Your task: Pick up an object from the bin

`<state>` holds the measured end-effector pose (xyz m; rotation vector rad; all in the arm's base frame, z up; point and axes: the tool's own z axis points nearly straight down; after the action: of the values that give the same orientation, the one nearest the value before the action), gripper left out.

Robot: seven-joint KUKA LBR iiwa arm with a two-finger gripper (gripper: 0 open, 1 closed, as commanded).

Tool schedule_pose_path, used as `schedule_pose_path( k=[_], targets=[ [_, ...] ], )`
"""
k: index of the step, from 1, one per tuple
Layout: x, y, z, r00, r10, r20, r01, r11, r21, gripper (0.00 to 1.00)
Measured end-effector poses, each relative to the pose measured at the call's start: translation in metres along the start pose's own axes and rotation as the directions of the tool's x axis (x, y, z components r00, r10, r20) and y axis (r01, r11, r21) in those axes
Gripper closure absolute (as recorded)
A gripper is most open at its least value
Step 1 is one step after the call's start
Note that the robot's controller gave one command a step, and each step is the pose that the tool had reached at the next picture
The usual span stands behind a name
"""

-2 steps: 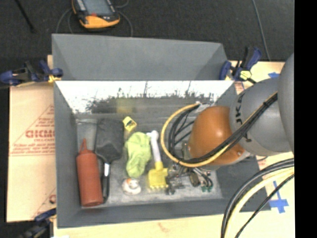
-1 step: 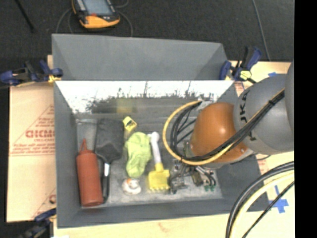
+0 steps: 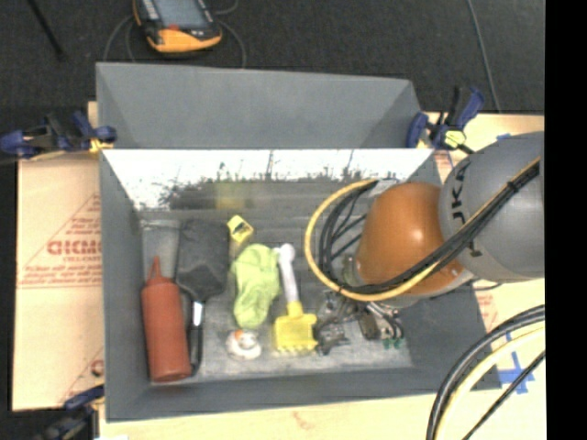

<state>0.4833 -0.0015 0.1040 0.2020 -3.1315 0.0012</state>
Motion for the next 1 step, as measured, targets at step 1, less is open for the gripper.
schedule_pose_path(
  k=[1],
  targets=[
    [-0.0174,0.0284,0.0221,0.983,-0.184,0.007,0.184,0.983,0.007,0.0]
  ],
)
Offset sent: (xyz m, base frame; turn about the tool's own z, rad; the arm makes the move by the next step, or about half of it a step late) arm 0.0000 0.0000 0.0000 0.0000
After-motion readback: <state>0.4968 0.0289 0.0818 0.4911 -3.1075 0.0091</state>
